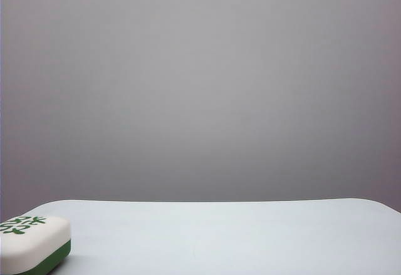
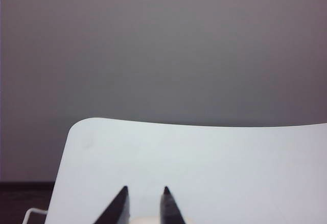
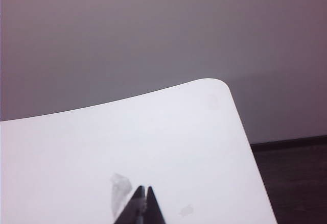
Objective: Move the foam mahjong from the right side of the table to the left side of the table.
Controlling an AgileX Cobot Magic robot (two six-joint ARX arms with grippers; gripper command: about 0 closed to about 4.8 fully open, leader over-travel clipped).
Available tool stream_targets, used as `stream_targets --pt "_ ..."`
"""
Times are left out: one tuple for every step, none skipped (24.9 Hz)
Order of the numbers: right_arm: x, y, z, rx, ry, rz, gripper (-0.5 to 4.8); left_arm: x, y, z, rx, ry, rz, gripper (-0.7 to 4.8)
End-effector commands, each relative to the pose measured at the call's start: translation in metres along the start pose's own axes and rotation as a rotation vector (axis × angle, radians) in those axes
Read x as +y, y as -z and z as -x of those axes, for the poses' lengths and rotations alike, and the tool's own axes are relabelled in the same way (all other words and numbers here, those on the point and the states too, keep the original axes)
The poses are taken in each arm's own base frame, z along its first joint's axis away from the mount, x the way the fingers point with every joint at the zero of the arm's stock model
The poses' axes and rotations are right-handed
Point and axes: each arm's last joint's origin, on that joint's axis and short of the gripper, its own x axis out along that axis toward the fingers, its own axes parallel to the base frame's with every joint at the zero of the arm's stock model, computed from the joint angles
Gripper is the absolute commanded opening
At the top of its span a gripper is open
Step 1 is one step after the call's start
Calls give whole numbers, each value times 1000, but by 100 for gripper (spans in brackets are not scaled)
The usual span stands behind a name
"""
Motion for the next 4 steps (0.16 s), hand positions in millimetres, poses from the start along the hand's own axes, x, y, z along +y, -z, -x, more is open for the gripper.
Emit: stream_targets --pt "0 1 -1 -4 4 0 -4 0 -1 0 -6 5 -1 80" --pt "0 1 -1 -5 4 -1 -5 0 -1 0 -6 5 -1 80" --pt "0 1 -1 -4 4 -1 -4 0 -1 0 -6 6 -1 80" --pt "0 1 -1 -4 4 0 -5 0 -1 0 -6 5 -1 80"
